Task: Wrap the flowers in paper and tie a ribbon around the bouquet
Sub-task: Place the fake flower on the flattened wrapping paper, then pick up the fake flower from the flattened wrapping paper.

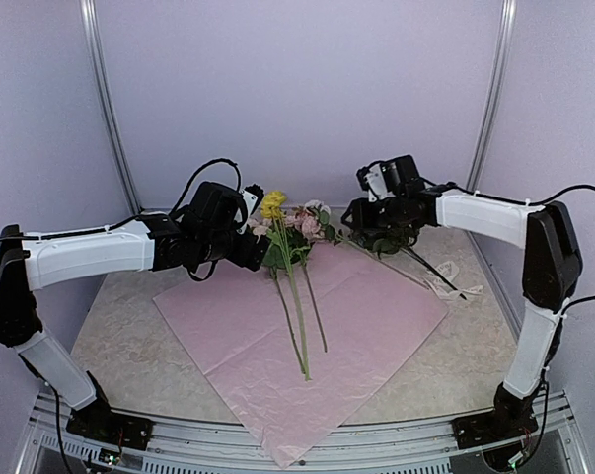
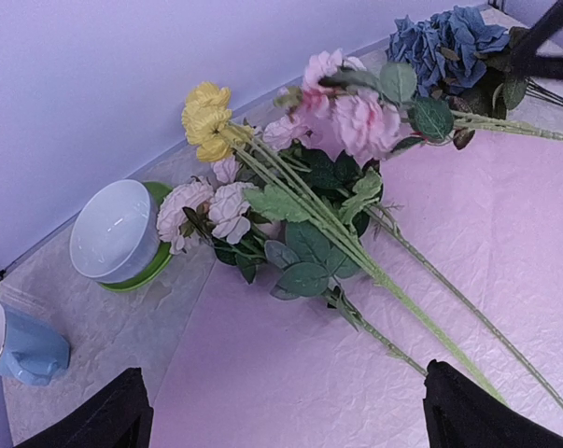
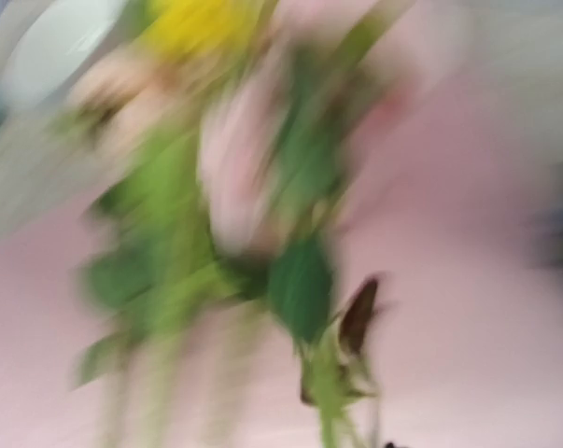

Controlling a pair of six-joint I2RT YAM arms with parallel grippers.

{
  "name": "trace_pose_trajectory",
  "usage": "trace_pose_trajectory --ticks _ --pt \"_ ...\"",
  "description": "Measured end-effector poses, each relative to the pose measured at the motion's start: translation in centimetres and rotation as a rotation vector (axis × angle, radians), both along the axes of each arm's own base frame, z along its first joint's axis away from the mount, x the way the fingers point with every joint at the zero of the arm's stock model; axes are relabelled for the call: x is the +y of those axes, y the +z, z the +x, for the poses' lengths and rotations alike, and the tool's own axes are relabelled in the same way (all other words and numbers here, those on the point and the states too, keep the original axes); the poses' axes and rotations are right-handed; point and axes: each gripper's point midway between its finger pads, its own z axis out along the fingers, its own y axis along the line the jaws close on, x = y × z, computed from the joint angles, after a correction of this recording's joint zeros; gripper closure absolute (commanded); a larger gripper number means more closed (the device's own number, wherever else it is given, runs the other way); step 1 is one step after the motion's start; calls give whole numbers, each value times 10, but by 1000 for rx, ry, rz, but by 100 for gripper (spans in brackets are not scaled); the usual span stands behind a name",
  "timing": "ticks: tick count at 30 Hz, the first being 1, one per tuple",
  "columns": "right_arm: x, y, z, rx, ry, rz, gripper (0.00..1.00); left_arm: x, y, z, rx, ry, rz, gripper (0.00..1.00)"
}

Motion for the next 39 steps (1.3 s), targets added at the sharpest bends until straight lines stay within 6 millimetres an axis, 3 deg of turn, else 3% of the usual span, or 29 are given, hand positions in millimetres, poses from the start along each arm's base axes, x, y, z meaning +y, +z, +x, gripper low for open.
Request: trace_pose_trajectory --ticks 3,5,6,9,13,15,17,20,23,28,30,33,39 --pt "-73 25 22 -53 -113 -48 92 0 0 0 0 -2 -1 1" --pt "-112 20 22 -45 -161 -64 92 -1 0 -1 0 -2 -1 1" --pt "-117 12 15 -23 -145 -52 84 -1 0 -1 0 -2 -1 1" --pt "-87 -20 -10 75 -24 -30 60 -1 0 -1 0 -2 0 1" --pt "-55 -57 -20 148 84 -101 50 -1 0 -1 0 -3 0 1" --pt "-53 -69 -8 168 100 -178 49 -1 0 -1 0 -3 -1 1" --pt "-53 -77 20 142 87 -257 49 -1 0 -1 0 -3 0 1" --pt "-61 -96 37 134 76 -358 53 -1 0 -1 0 -4 0 1" --pt "-74 -122 39 175 69 -464 58 -1 0 -1 -1 -5 2 1" --pt "-81 -154 35 240 103 -539 68 -1 0 -1 -1 -6 2 1" --pt "-81 -156 34 246 112 -545 75 -1 0 -1 -1 -6 2 1" --pt "-82 -156 32 246 125 -555 93 -1 0 -1 -1 -6 3 1" --pt "-82 -156 32 224 142 -596 99 -1 0 -1 -2 -8 5 1"
